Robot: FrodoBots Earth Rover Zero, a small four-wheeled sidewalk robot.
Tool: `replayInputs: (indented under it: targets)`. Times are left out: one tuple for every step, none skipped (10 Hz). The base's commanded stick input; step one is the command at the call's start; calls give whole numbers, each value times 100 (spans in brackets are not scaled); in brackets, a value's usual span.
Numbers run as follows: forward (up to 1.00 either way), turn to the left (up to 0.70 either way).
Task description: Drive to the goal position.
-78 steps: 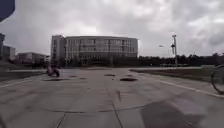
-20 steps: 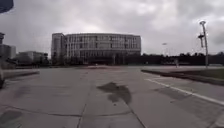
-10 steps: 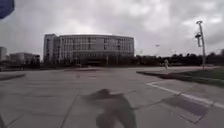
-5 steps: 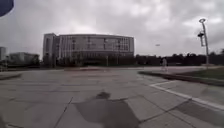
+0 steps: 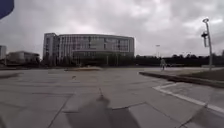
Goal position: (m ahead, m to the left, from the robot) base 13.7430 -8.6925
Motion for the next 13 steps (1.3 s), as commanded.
replayInputs:
  targets:
    - [70, 0]
    - [70, 0]
    - [70, 0]
    - [70, 0]
    - [70, 0]
    - [70, 0]
    - [70, 0]
    - [70, 0]
    - [70, 0]
    - [70, 0]
    - [70, 0]
    - [70, 0]
    - [70, 0]
